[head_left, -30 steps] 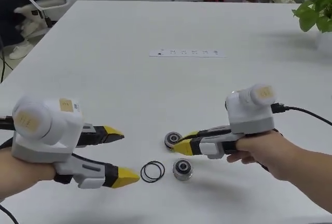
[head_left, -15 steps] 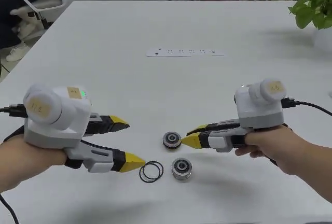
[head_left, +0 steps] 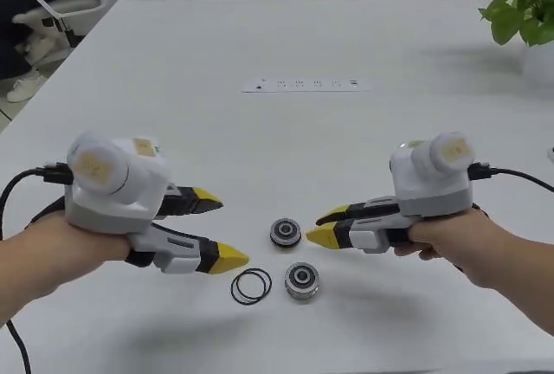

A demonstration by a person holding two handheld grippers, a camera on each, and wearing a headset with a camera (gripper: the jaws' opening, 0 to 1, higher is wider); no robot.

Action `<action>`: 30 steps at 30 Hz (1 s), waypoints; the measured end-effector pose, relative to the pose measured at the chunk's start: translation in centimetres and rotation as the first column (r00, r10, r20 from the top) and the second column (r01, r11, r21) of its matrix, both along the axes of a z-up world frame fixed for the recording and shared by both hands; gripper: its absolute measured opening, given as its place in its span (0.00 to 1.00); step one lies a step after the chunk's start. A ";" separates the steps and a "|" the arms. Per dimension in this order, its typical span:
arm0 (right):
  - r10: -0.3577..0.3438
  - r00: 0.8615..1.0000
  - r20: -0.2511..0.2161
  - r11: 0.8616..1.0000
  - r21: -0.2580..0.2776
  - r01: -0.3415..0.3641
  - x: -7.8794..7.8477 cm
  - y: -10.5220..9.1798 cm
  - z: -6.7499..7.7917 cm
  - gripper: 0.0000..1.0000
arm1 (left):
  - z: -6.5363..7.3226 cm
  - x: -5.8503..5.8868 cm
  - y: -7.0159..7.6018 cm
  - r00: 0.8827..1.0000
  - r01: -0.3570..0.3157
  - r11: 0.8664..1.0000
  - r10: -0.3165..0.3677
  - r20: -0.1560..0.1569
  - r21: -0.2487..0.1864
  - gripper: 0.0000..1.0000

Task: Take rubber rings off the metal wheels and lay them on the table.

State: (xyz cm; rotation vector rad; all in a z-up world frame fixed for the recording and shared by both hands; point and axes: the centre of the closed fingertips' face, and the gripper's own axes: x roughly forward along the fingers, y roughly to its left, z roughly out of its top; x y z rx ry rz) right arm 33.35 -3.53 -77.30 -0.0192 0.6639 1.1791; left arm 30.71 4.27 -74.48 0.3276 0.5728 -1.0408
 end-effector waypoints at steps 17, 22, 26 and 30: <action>0.029 0.998 0.052 0.999 -0.043 -0.027 0.2 0.9 -2.0 0.20 | -2.5 1.5 -2.0 0.999 0.042 0.999 -0.042 -0.013 0.028 0.49; 0.037 0.997 0.068 0.998 -0.058 -0.033 0.4 1.2 -2.3 0.20 | -3.0 1.8 -2.6 0.999 0.051 0.998 -0.050 -0.020 0.031 0.47; 0.041 0.996 0.075 0.997 -0.064 -0.036 0.5 1.4 -2.6 0.20 | -3.2 2.0 -3.0 0.998 0.055 0.998 -0.054 -0.022 0.035 0.46; 0.045 0.995 0.084 0.997 -0.073 -0.039 0.6 1.6 -2.8 0.20 | -3.5 2.4 -3.1 0.998 0.052 0.998 -0.051 -0.030 0.034 0.43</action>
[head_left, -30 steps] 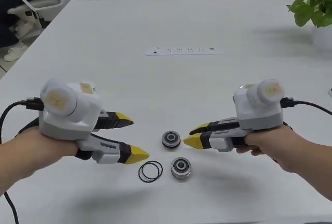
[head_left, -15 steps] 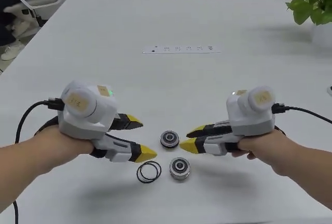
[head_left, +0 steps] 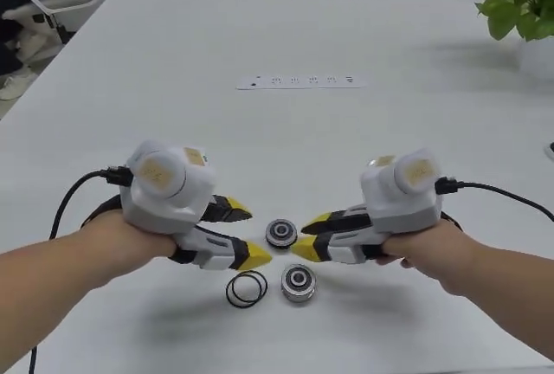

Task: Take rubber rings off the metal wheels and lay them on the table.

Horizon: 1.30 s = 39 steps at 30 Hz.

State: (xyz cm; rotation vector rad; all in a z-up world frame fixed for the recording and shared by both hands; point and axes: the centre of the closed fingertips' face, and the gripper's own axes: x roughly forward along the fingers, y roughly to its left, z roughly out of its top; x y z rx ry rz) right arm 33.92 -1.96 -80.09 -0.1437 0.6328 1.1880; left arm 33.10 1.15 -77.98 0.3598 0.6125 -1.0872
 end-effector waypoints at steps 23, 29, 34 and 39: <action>0.004 0.999 0.039 1.000 -0.017 -0.003 0.4 0.4 -0.3 0.18 | -0.8 1.4 -1.8 1.000 -0.003 1.000 0.003 -0.014 -0.001 0.31; -0.002 0.999 0.038 1.000 -0.014 0.003 0.5 0.2 -0.4 0.17 | -1.0 1.5 -2.2 1.000 0.006 1.000 -0.006 -0.016 0.002 0.27; 0.003 0.999 0.034 1.000 -0.015 -0.002 0.3 0.3 -0.5 0.17 | -1.2 1.5 -2.5 1.000 0.017 1.000 -0.017 -0.018 0.006 0.22; 0.004 0.999 0.037 1.000 -0.012 -0.003 0.3 0.4 -0.4 0.17 | -1.4 1.7 -2.6 1.000 0.018 1.000 -0.018 -0.010 0.014 0.19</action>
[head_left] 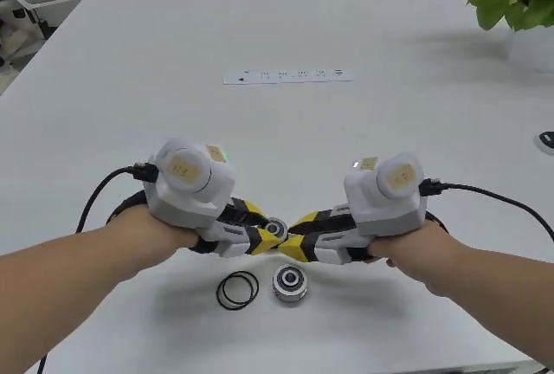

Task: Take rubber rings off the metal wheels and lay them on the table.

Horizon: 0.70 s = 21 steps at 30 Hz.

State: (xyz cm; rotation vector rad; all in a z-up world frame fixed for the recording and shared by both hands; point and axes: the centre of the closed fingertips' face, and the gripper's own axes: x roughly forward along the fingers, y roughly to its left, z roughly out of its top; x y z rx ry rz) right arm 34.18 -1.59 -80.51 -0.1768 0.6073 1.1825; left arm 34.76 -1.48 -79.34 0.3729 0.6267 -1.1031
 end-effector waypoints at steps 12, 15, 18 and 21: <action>-0.010 0.999 0.030 1.000 0.004 0.009 0.4 0.3 0.1 0.21 | 0.0 0.3 0.1 0.999 -0.029 1.000 0.029 0.015 0.000 0.14; -0.006 0.999 0.034 1.000 0.004 0.005 0.3 0.6 0.0 0.23 | 0.0 0.3 0.1 0.999 -0.037 0.999 0.037 0.018 -0.005 0.14; -0.006 0.999 0.045 1.000 0.001 0.005 0.4 0.7 0.1 0.24 | 0.0 0.4 0.1 0.999 -0.041 0.999 0.041 0.020 -0.009 0.14; -0.008 0.999 0.050 1.000 0.001 0.008 0.5 0.7 0.1 0.23 | 0.0 0.3 0.1 0.999 -0.043 0.999 0.043 0.020 -0.008 0.14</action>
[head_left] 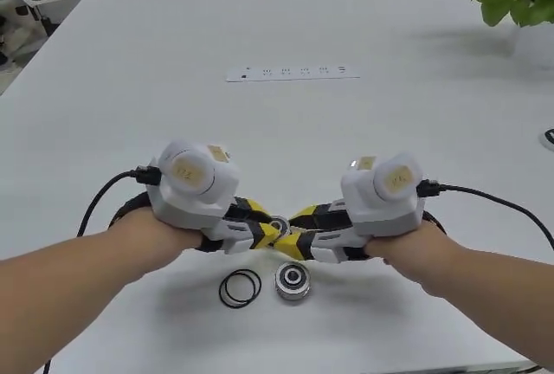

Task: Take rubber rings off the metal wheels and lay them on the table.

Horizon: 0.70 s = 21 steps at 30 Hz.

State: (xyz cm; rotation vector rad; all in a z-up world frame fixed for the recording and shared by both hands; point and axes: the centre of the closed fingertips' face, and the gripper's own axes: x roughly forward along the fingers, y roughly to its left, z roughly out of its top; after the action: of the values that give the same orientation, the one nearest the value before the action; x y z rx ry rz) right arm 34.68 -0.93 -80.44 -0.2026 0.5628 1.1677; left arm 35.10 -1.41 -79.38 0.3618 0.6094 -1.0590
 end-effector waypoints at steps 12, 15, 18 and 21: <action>0.002 1.000 -0.004 1.000 -0.005 -0.002 -0.2 -0.4 0.0 0.19 | 0.0 0.0 0.0 1.000 -0.010 1.000 0.010 0.000 -0.007 0.13; 0.002 1.000 -0.007 1.000 -0.010 -0.002 -0.2 -0.6 -0.1 0.17 | 0.0 0.0 0.0 1.000 -0.012 1.000 0.012 0.001 -0.007 0.13; -0.003 1.000 -0.015 1.000 -0.007 0.003 -0.3 -0.7 -0.2 0.15 | 0.0 0.0 0.1 1.000 -0.014 1.000 0.014 0.000 -0.006 0.13; -0.006 1.000 -0.017 1.000 -0.008 0.006 -0.3 -0.7 -0.2 0.15 | 0.0 0.1 0.1 1.000 -0.017 1.000 0.017 0.000 -0.007 0.13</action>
State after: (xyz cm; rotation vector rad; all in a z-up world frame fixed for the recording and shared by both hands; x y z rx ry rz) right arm 34.41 -1.67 -80.59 -0.1977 0.5831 1.1629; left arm 35.15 -1.33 -79.42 0.3502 0.6074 -1.0445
